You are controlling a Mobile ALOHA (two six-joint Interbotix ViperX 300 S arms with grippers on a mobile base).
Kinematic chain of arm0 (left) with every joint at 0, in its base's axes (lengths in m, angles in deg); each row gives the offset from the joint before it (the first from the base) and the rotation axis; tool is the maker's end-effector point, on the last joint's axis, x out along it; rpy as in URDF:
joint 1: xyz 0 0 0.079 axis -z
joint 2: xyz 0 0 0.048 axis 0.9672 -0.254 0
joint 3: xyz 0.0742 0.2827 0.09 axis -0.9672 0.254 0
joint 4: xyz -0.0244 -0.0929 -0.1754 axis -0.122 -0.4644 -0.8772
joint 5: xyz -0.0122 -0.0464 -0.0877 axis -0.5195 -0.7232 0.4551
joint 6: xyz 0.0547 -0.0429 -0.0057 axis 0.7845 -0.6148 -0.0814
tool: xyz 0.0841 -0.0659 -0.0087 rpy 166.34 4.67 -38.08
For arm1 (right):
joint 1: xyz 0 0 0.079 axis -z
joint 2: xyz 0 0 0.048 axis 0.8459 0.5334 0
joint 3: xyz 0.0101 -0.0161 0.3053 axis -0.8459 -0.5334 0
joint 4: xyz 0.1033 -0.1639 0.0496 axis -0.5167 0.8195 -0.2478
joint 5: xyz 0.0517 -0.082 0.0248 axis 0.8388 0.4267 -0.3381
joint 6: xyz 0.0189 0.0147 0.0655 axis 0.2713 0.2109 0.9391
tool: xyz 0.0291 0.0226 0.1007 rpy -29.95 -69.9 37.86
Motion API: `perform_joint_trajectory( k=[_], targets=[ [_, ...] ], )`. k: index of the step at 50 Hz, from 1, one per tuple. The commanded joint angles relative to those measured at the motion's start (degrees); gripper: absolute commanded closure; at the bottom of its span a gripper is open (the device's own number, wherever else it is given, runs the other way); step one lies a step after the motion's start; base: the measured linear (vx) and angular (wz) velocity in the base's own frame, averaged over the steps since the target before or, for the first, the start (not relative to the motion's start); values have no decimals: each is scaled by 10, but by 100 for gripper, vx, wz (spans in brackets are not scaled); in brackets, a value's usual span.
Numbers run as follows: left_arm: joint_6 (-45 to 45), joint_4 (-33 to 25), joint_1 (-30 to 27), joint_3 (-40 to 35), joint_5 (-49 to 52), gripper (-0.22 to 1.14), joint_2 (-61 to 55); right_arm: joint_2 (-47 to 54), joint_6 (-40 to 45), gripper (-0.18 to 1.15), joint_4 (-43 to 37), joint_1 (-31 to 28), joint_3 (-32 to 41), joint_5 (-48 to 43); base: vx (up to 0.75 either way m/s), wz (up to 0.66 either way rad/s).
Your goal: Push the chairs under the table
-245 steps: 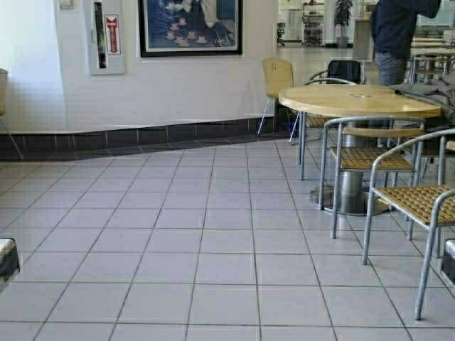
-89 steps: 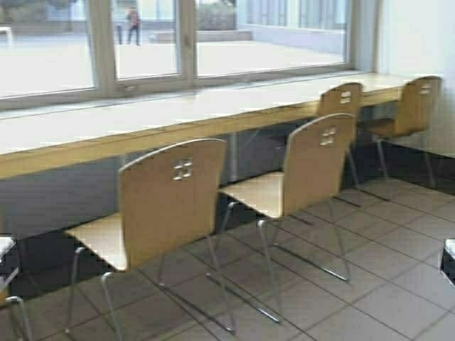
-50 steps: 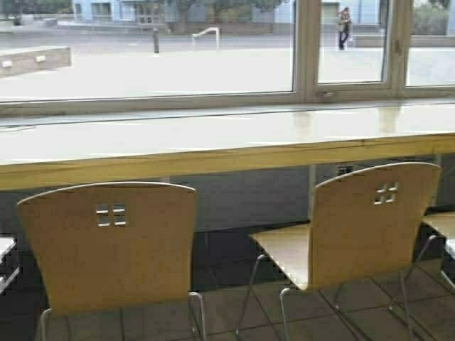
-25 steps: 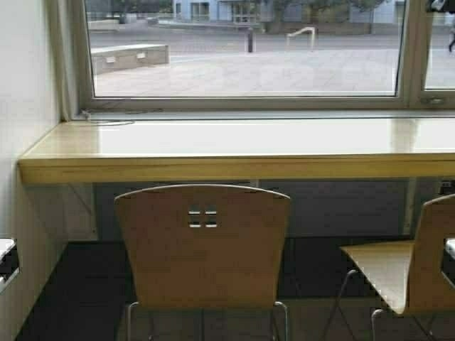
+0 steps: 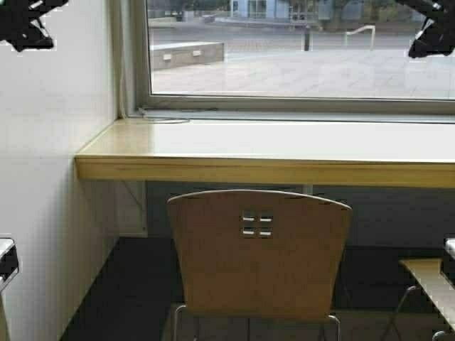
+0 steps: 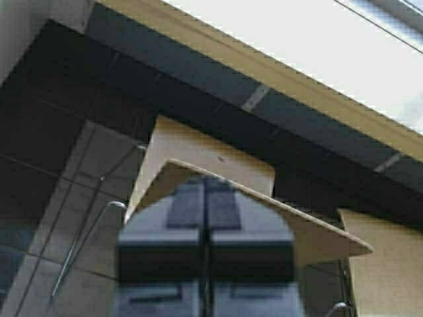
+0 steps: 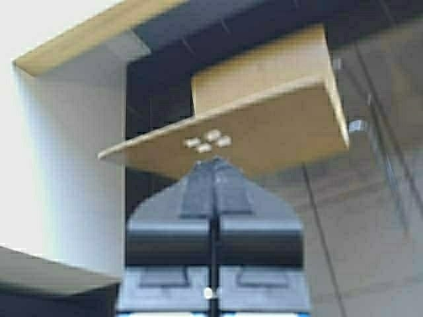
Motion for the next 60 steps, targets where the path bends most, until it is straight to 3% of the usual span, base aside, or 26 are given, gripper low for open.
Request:
perform_joint_trajectory(
  k=[1, 8, 19, 32, 40, 45, 53, 56, 60],
  targets=[
    [-16, -7, 69, -79, -4, 88, -123, 66, -1, 93, -28, 1, 27, -4, 10, 11],
    [-39, -17, 140, -174, -11, 88, -295, 160, 0, 93, -58, 1, 50, -7, 9, 10],
    [-90, -35, 185, -310, -14, 88, -483, 313, 2, 92, -161, 1, 69, -90, 9, 9],
    [-177, -59, 194, -403, -11, 87, -567, 426, 0, 90, -265, -3, 120, -102, 11, 7],
    [-200, -63, 197, -436, -11, 84, -598, 453, 1, 78, -301, -6, 134, -98, 12, -1],
    [-229, -85, 204, -443, -11, 63, -618, 468, 2, 59, -329, -6, 144, -85, 11, -3],
    [-283, -113, 210, -449, -11, 8, -639, 505, 0, 19, -381, -5, 163, -34, 10, -2],
    [-308, -128, 213, -448, -11, -9, -643, 516, 0, 10, -400, -5, 169, -11, 9, -3],
    [-342, -151, 222, -445, -13, -13, -650, 520, 1, 7, -445, -6, 174, 11, 8, -3]
  ],
)
